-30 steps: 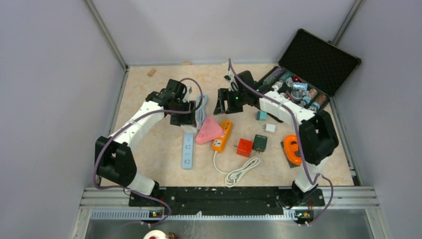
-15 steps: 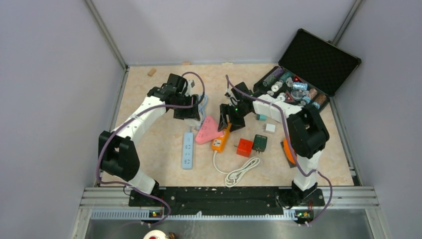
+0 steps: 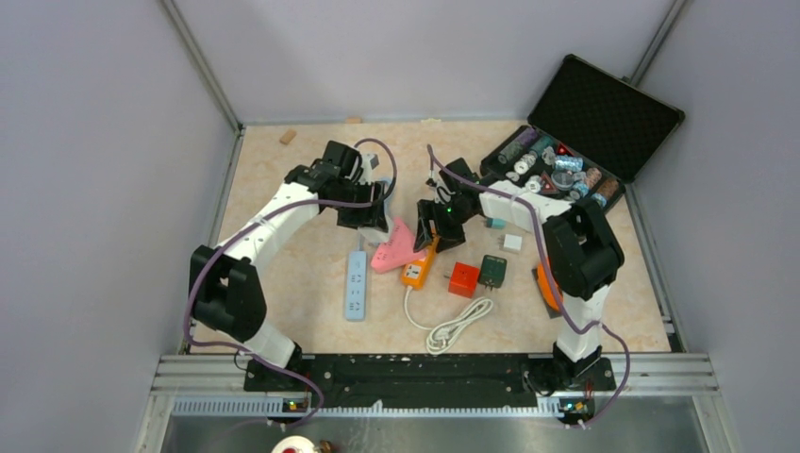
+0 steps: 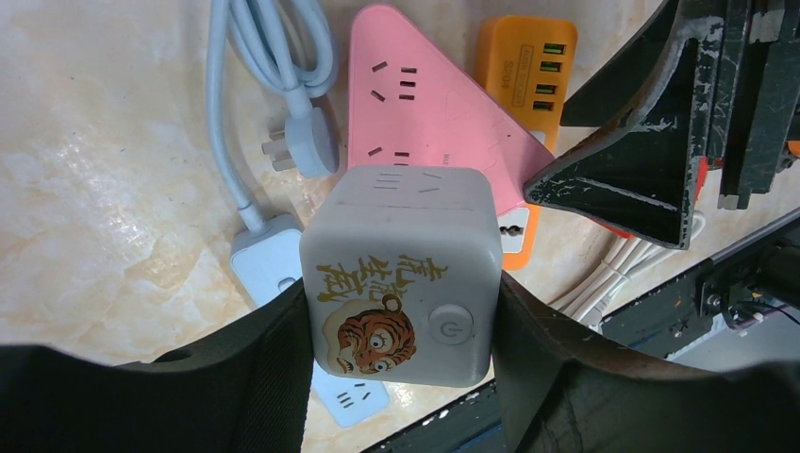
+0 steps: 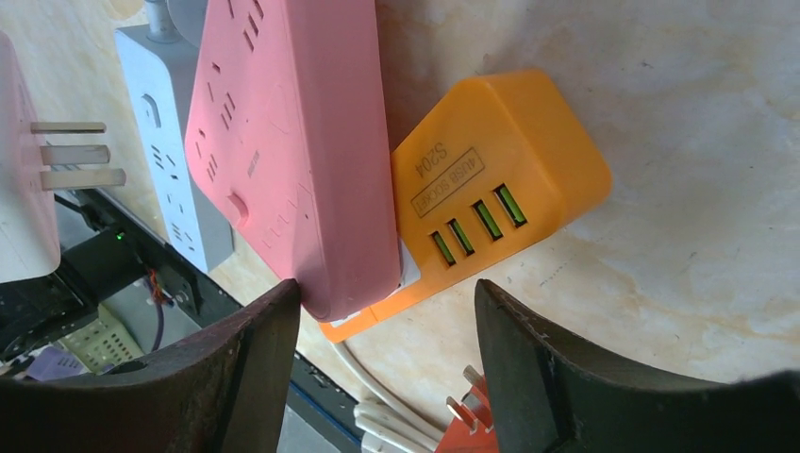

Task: Insert the plug
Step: Insert the plug into the socket.

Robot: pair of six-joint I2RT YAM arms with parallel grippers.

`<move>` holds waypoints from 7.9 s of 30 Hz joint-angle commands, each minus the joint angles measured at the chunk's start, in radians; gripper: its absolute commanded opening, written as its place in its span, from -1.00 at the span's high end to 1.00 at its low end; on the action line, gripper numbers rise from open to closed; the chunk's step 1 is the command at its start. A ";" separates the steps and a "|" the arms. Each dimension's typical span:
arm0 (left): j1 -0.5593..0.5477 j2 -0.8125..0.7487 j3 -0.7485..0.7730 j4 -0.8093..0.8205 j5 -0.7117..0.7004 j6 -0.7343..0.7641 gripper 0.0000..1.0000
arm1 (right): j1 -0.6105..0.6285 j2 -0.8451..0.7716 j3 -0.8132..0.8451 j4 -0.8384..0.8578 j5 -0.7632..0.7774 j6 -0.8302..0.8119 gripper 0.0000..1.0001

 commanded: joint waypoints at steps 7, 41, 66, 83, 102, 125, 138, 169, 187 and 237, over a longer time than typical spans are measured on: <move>-0.001 -0.010 0.031 0.017 -0.008 0.021 1.00 | 0.009 -0.053 0.117 -0.009 -0.112 -0.043 -0.35; -0.014 0.040 0.053 0.020 0.107 0.066 1.00 | 0.003 0.081 -0.080 -0.017 0.064 -0.040 0.09; -0.075 0.138 0.122 -0.007 -0.062 0.121 1.00 | -0.003 0.110 -0.095 -0.055 0.090 -0.041 0.34; -0.102 0.169 0.128 0.015 -0.081 0.121 1.00 | -0.005 0.119 -0.104 -0.061 0.081 -0.042 0.65; -0.124 0.181 0.060 0.026 -0.140 0.140 1.00 | -0.005 0.135 -0.122 -0.065 0.061 -0.048 1.00; -0.139 0.183 -0.125 0.201 -0.040 0.131 1.00 | -0.005 0.156 -0.126 -0.074 0.025 -0.057 1.00; -0.140 -0.005 -0.409 0.418 -0.081 -0.051 1.00 | -0.005 0.155 -0.118 -0.086 0.010 -0.055 1.00; -0.164 -0.113 -0.901 1.006 -0.019 -0.244 1.00 | -0.005 0.103 -0.040 -0.125 -0.016 -0.036 1.00; -0.249 -0.174 -0.938 0.936 -0.183 -0.261 1.00 | -0.013 -0.009 0.170 -0.105 -0.095 0.008 -0.15; -0.308 -0.183 -0.915 0.881 -0.260 -0.270 -0.24 | 0.105 0.066 0.111 -0.255 0.096 -0.135 0.28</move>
